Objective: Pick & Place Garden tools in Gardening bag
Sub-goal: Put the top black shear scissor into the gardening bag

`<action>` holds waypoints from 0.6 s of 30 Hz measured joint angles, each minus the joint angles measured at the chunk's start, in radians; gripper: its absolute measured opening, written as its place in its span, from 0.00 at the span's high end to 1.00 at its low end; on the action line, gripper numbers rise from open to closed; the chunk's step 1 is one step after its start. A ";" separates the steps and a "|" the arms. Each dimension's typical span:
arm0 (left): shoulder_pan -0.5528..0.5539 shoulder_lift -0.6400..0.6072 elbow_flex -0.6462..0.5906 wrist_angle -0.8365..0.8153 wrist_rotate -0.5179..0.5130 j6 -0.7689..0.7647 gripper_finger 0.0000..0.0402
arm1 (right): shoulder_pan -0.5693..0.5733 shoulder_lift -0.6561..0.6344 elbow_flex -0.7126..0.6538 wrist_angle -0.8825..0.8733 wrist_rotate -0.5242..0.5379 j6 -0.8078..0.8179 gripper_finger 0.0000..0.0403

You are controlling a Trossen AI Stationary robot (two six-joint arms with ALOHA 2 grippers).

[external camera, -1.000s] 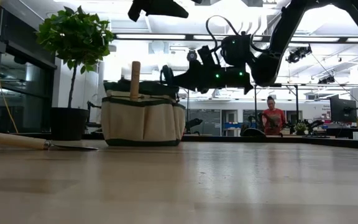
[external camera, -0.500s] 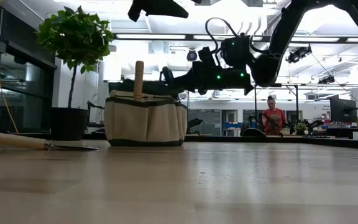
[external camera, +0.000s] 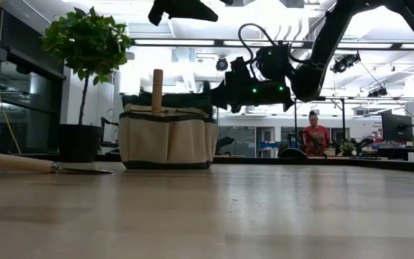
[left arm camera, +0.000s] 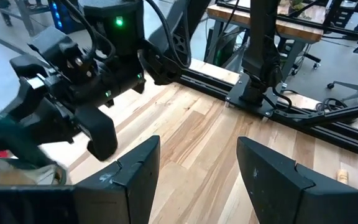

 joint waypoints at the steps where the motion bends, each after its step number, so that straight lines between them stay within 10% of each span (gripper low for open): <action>1: 0.000 0.000 0.000 0.000 0.004 0.000 0.48 | -0.005 0.000 0.000 0.001 -0.015 0.014 0.80; 18: 0.000 0.000 0.000 0.001 0.005 -0.002 0.48 | -0.064 -0.047 0.000 -0.005 -0.177 0.107 0.79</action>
